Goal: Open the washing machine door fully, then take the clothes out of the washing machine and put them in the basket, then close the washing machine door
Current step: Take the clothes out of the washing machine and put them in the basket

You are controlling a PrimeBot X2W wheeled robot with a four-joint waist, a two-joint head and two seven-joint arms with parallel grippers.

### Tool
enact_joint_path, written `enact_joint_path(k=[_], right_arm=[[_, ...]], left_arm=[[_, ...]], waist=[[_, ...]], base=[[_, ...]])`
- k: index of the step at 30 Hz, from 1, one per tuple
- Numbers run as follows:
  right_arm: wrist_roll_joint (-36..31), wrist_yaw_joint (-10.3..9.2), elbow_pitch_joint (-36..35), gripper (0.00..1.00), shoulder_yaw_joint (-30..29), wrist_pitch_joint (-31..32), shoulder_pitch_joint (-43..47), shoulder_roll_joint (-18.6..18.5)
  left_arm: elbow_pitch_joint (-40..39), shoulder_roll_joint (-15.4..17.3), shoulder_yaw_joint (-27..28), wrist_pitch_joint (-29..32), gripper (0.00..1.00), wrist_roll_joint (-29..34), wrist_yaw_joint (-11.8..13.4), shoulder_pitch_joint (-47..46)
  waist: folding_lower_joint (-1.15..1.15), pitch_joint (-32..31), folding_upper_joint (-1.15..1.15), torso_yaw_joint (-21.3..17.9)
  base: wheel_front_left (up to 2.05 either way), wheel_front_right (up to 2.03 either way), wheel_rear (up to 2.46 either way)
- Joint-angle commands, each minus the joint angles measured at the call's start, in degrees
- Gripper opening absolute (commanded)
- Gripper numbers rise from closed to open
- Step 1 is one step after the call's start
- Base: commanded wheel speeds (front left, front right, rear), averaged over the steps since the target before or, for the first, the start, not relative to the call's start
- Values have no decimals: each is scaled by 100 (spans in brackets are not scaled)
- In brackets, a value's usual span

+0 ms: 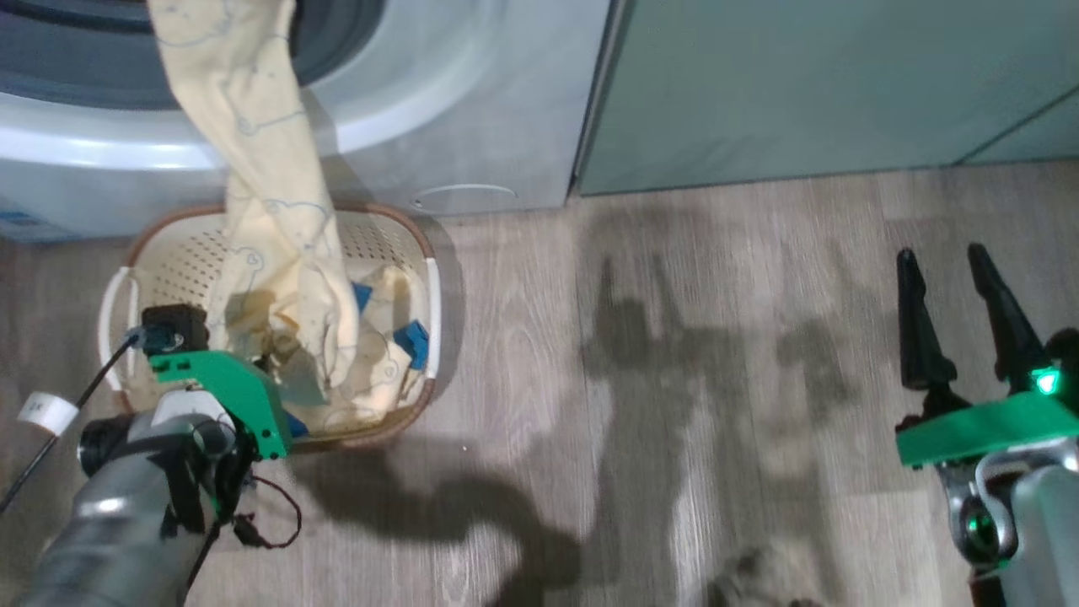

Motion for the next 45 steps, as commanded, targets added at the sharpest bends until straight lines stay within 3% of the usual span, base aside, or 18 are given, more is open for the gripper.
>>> enact_joint_path(k=[1, 9, 19, 29, 30, 31, 33, 34, 45], right_arm=[[17, 25, -216, 100, 125, -54, -139, -94], [5, 25, -305, 100, 114, -54, -337, -52], [-33, 25, -390, 100, 84, -54, -499, 14], [-55, 25, -372, 100, 94, -54, -564, 17], [-57, 25, -364, 100, 91, -54, -558, 14], [-59, 25, -355, 100, 88, -54, -550, 13], [-62, 25, -336, 100, 88, -54, -536, 15], [-59, 25, -324, 100, 93, -54, -527, 17], [-3, 25, -183, 100, 133, -54, -264, 40]], left_arm=[[237, 140, 126, -48, 0, 59, -67, -200], [1417, -123, -18, 95, 0, 122, -401, -708], [1745, -14, -107, 463, 0, 152, -366, -885], [1785, 91, 14, 180, 0, 45, -294, -1008], [1786, 89, 13, 118, 25, 46, -317, -1001], [1788, 90, 3, 66, 44, 54, -348, -989], [1790, 93, 3, -56, 96, 52, -409, -961], [1791, 98, 11, -137, 100, 44, -458, -944], [1773, 94, 137, -1012, 100, -16, -837, -693]], waist=[[-1, 170, 0, -106], [-1, 716, 0, -309], [-1, 1193, 0, -477], [-1, 1241, 0, -512], [-1, 1212, 0, -509], [-1, 1177, 0, -504], [-1, 1096, 0, -489], [-1, 1048, 0, -482], [-1, 200, 0, -357]], base=[[0, 0, 0], [0, 0, 0], [0, 0, 0], [0, 0, 0], [0, 0, 0], [0, 0, 0], [0, 0, 0], [0, 0, 0], [0, 0, 0]])
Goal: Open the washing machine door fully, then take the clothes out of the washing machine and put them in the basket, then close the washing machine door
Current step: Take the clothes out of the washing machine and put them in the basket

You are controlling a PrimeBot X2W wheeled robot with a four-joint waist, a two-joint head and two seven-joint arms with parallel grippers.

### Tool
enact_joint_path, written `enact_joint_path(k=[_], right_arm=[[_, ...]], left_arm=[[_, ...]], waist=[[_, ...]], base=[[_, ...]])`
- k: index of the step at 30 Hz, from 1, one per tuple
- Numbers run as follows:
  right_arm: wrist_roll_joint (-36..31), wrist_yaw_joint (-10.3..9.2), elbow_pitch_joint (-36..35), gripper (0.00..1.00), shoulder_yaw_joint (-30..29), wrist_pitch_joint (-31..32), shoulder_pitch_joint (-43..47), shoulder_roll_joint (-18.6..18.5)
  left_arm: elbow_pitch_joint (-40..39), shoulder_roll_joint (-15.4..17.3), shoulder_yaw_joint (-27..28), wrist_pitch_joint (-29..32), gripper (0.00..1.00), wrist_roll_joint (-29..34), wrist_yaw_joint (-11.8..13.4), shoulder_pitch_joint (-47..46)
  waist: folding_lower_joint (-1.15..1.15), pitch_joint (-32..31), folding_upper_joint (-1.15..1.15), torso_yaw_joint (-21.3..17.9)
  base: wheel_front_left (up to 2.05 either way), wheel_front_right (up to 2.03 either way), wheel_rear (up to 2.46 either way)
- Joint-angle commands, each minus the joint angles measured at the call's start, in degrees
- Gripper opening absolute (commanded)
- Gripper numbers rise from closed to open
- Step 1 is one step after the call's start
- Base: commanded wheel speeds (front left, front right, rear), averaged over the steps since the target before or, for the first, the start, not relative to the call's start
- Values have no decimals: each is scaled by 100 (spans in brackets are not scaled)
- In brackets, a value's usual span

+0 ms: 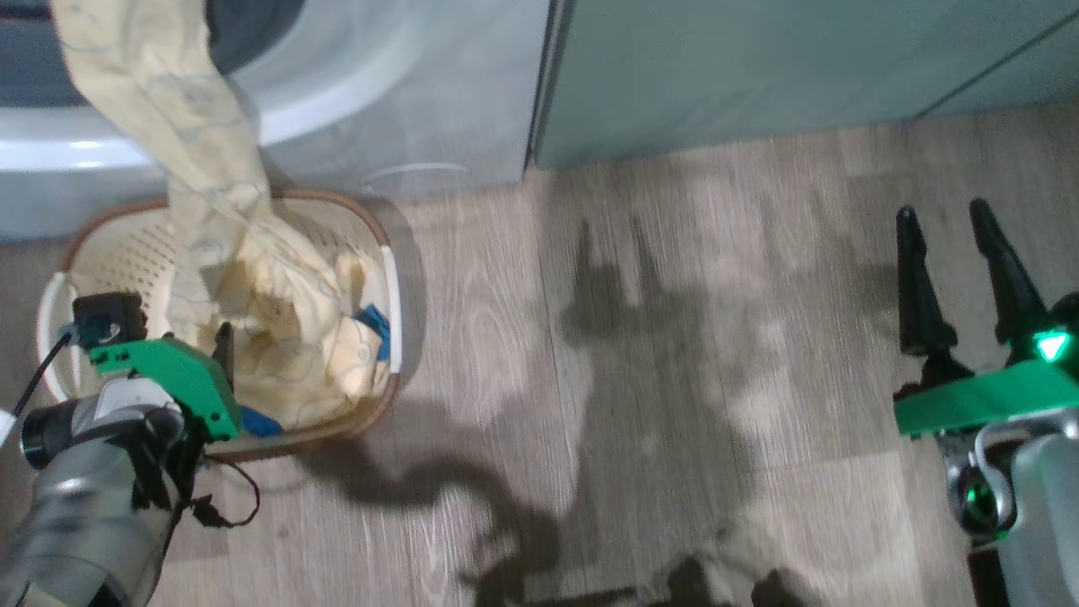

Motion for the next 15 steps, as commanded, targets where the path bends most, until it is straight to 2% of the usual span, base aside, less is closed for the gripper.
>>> enact_joint_path(k=[1, 5, 9, 10, 15], right_arm=[[41, 25, -117, 100, 90, -54, 193, -18], [47, 25, -83, 100, 79, -54, 317, -22], [71, 25, -64, 100, 37, -54, 464, -25], [71, 25, -64, 100, 37, -54, 464, -25], [76, 25, -15, 100, 24, -54, 661, -41]], left_arm=[[-9, 288, 185, -116, 100, -43, -51, 55], [-485, 506, 510, -159, 100, 34, -135, 75], [-1453, 695, 1126, -161, 100, 508, -145, 413], [-1453, 695, 1126, -161, 100, 508, -145, 413], [-2714, 610, 2271, -162, 100, 1291, -118, 1249]], waist=[[1, -284, 0, 65], [1, -549, 0, 115], [1, -824, 0, 153], [1, -824, 0, 153], [1, -1155, 0, 183]], base=[[0, 0, 0], [0, 0, 0], [0, 0, 0], [0, 0, 0], [0, 0, 0]])
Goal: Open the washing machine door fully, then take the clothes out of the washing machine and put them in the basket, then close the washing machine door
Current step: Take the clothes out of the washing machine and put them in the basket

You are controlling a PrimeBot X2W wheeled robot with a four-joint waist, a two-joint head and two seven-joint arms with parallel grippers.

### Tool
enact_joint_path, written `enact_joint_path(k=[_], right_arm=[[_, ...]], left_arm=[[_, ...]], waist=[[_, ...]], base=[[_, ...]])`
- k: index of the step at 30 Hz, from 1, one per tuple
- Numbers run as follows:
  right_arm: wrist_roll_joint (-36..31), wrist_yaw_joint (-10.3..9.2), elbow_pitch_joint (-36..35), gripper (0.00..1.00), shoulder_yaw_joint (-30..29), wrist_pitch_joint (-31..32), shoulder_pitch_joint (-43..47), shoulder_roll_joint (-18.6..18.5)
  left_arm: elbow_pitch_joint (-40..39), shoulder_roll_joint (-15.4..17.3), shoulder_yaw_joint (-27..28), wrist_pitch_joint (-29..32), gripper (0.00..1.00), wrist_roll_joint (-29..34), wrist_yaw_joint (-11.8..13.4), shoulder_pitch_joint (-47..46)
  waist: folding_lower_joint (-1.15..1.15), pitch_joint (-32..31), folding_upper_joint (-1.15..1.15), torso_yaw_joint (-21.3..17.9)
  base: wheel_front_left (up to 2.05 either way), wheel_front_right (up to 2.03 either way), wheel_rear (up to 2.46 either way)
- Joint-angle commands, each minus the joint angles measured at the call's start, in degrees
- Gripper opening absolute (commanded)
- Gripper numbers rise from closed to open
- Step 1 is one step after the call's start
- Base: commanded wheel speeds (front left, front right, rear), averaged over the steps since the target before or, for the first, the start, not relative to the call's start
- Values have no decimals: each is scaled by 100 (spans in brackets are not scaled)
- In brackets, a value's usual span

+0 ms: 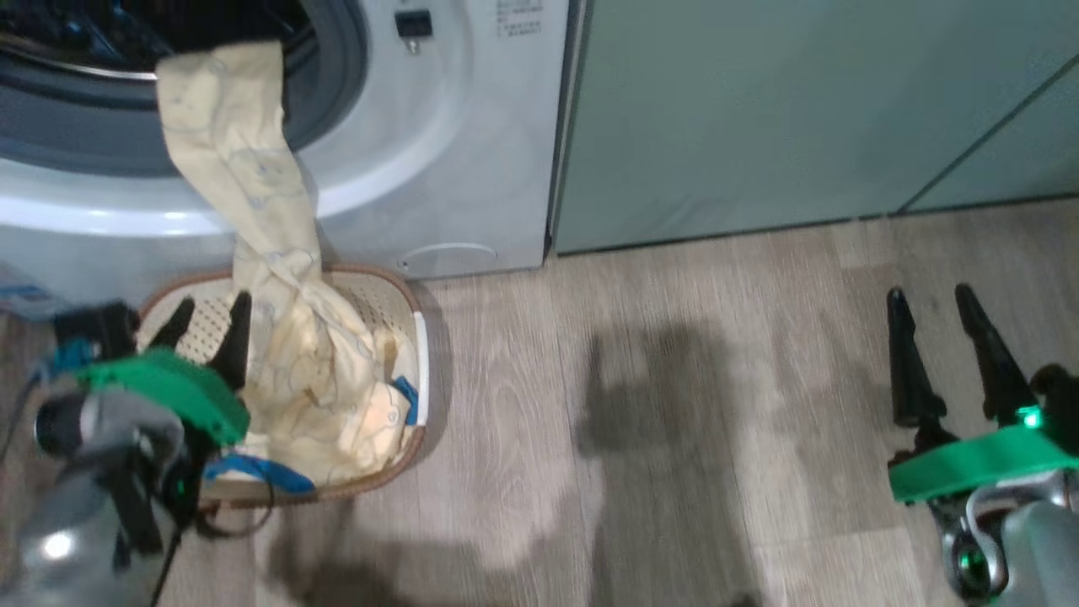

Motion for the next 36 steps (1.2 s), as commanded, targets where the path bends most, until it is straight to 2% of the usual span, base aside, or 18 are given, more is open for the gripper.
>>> enact_joint_path(k=[1, 8, 12, 17, 25, 36], right_arm=[[28, 25, -141, 100, 98, -54, 21, -44], [42, 25, -85, 100, 141, -54, 238, -42], [52, 25, -67, 100, 154, -54, 341, -42], [56, 25, -48, 100, 181, -54, 446, -41], [74, 25, -52, 100, 166, -54, 512, -36], [91, 25, -32, 100, 159, -54, 554, -38]], left_arm=[[-218, 198, 359, -51, 100, 133, 20, 58], [-1490, -497, 1926, -52, 100, 1163, -91, 1302], [-2027, -879, 2516, -52, 100, 1722, -133, 1812], [-2509, -1248, 3040, -52, 100, 2106, -179, 2223], [-2919, -1446, 3285, -52, 100, 2364, -209, 2529], [-2813, -1333, 2775, -38, 100, 2386, -212, 2530]], waist=[[1, -157, 0, 17], [1, -568, 0, 7], [1, -725, 0, 27], [1, -881, 0, 46], [1, -981, 0, 88], [1, -1066, 0, 129]], base=[[0, 0, 0], [0, 0, 0], [0, 0, 0], [0, 0, 0], [0, 0, 0], [0, 0, 0]])
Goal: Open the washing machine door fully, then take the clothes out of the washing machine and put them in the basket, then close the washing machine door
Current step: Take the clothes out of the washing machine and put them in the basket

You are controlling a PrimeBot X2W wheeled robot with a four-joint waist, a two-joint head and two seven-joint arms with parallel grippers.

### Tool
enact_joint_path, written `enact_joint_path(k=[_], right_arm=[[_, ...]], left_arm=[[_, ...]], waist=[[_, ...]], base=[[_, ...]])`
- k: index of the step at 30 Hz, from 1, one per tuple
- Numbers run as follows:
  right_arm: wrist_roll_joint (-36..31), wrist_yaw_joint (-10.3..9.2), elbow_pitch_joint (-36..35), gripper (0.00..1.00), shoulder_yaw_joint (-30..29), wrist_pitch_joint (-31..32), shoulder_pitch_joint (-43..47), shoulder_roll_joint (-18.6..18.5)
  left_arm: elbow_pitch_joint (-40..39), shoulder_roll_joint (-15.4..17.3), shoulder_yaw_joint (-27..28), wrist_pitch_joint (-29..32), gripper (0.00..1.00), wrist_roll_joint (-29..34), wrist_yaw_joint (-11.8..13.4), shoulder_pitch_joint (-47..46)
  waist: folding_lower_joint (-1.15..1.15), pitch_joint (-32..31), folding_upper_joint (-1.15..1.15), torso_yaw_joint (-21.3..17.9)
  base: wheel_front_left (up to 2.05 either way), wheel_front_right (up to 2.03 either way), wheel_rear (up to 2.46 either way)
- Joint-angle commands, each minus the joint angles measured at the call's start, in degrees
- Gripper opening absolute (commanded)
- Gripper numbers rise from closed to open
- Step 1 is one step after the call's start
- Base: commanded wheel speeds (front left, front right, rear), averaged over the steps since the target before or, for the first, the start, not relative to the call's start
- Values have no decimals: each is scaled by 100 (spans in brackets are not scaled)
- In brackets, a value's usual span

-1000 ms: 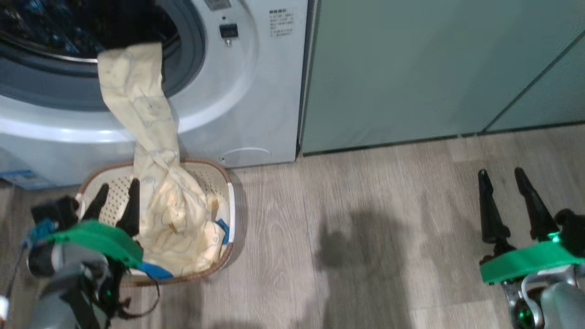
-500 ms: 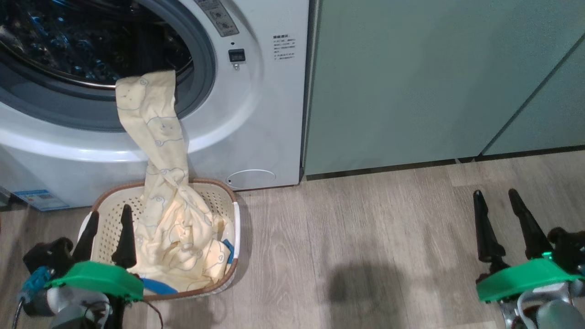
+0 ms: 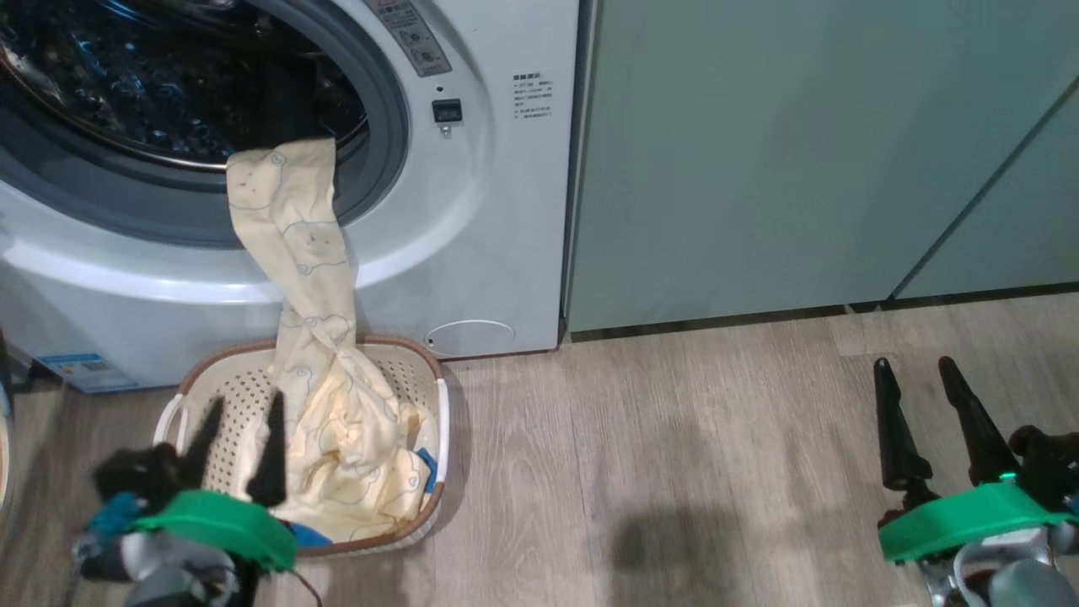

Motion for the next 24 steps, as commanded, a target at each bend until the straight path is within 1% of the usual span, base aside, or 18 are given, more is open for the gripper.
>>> enact_joint_path(k=[1, 3, 6, 7, 14, 18, 24], right_arm=[[48, 25, -159, 100, 114, -55, -51, -38], [48, 25, -160, 100, 114, -55, -54, -37], [49, 25, -175, 100, 117, -55, -67, -35], [52, 25, -203, 100, 110, -55, -104, -34], [69, 25, -276, 100, 125, -55, -289, -8], [84, 25, -314, 100, 121, -55, -440, 11], [126, 25, -356, 100, 136, -55, -681, 38]], left_arm=[[50, 239, -33, 28, 100, 11, -6, -137], [120, 296, -86, 86, 100, 10, -6, -197], [256, 495, -299, 458, 100, -17, -6, -435], [313, 715, -469, 918, 100, -95, -6, -785], [395, 1334, -666, 2142, 100, -435, -6, -1891], [512, 1563, -710, 2760, 100, -531, -6, -2613], [920, 1852, -739, 3296, 100, -735, -6, -3624]], waist=[[0, 3, 0, 6], [0, 13, 0, 12], [0, 65, 0, 15], [0, 178, 0, 17], [0, 580, 0, -54], [0, 888, 0, -120], [0, 1304, 0, -294]], base=[[0, 0, 0], [0, 0, 0], [0, 0, 0], [0, 0, 0], [0, 0, 0], [0, 0, 0], [0, 0, 0]])
